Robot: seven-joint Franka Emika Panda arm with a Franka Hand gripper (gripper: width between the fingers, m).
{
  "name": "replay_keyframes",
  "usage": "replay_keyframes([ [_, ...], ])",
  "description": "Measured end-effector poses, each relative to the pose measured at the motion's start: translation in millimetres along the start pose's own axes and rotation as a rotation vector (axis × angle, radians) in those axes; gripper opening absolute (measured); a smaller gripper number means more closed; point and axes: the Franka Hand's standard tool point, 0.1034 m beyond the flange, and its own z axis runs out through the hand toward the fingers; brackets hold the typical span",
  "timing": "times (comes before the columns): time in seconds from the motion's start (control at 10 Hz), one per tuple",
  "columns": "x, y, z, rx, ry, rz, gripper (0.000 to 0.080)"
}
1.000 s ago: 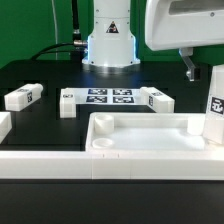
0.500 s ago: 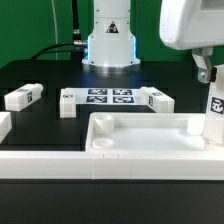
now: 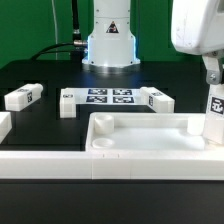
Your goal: Assemble desk
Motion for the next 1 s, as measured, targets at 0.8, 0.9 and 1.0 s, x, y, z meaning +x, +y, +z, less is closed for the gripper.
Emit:
replay_keyframes([
  [0.8, -2.6, 4.0, 0.6, 0.039, 0.018, 0.313, 0.0288],
  [0.9, -2.5, 5.3, 0.8, 0.045, 0.027, 0.428, 0.0289],
  [1.0, -2.1, 5.7, 1.0, 0.043, 0.031, 0.555, 0.0290],
])
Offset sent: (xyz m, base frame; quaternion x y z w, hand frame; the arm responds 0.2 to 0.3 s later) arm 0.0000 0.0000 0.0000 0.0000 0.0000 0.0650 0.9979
